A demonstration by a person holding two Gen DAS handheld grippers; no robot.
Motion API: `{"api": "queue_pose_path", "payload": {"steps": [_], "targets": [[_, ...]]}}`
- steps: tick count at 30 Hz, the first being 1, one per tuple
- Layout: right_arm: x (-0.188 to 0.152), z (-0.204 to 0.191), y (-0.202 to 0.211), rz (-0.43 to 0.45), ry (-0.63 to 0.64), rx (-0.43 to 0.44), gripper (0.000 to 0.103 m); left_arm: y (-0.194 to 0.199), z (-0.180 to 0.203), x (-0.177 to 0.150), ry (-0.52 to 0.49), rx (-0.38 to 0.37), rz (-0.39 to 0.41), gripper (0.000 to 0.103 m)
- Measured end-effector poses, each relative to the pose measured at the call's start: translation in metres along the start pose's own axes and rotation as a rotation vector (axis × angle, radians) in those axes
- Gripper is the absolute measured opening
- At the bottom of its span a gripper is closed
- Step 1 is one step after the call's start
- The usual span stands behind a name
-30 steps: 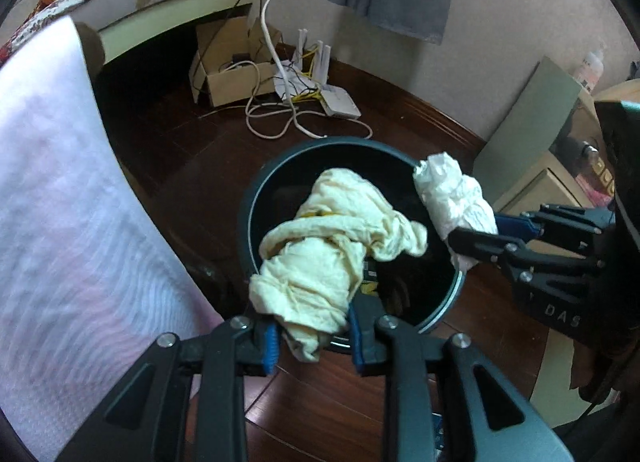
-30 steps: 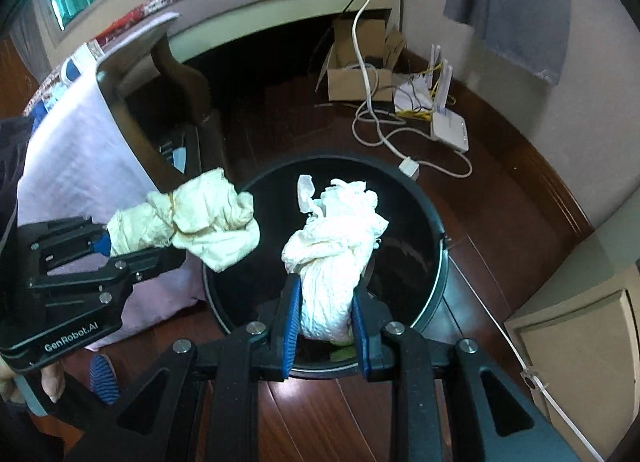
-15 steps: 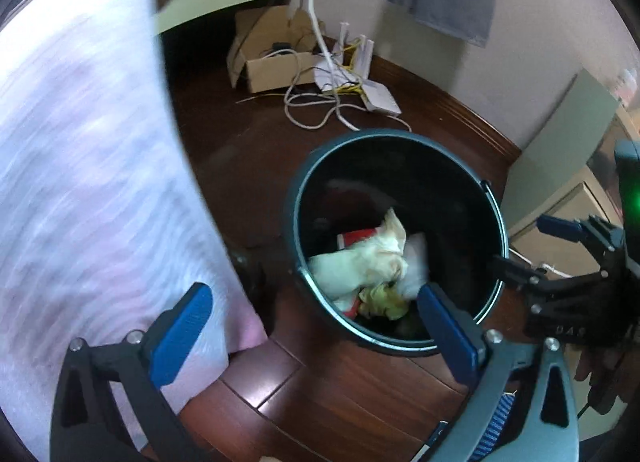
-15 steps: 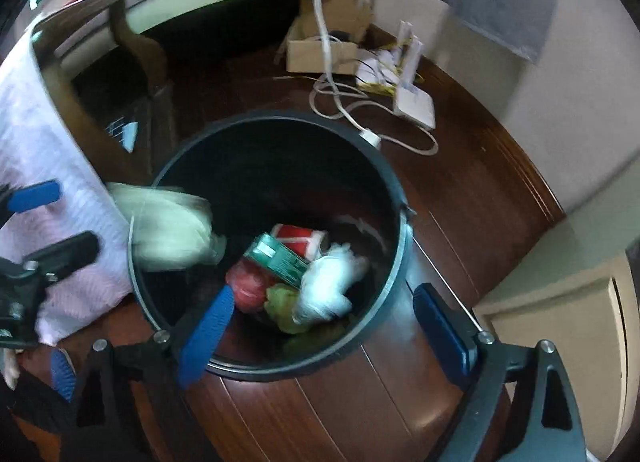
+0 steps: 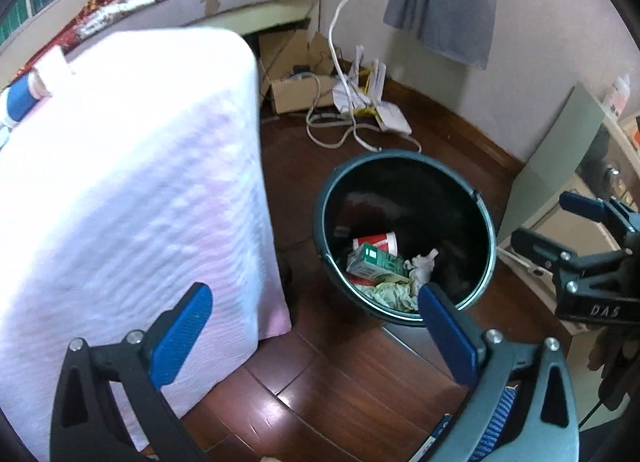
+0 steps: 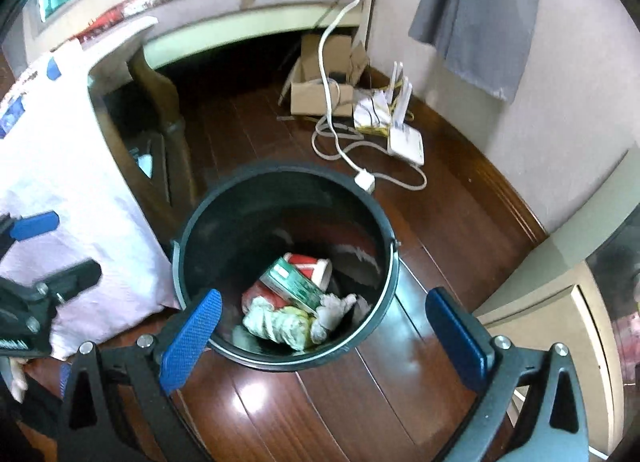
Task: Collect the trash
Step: 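Move both open tools back toward the table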
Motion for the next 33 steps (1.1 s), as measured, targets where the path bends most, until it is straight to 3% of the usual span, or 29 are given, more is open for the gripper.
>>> {"api": "queue_pose_path", "payload": {"steps": [8,17,33], "targets": [[0.007,-0.030,0.053,0.102,0.001,0.025,0.103,0.047,-0.019,0.001,0.035,0.066,0.087,0.102],[0.016,-0.061,0.084,0.177,-0.015,0.061,0.103,0.091,-0.042,-0.007,0.076,0.118,0.150,0.102],[0.035,-0.174,0.113,0.254,0.073,0.220,0.103,0.147,-0.131,-0.040,0.204,0.271,0.223,0.103]]}}
Point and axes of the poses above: each gripper's, at about its wrist camera, not at the fingertips, and y roughly against the way its jaws point, z to its right, x to its top, the point moved 4 cm from there along -y, roughly the way its jaws point, and after that the axes turned 13 degrees about -y, right-handed, at the moved point
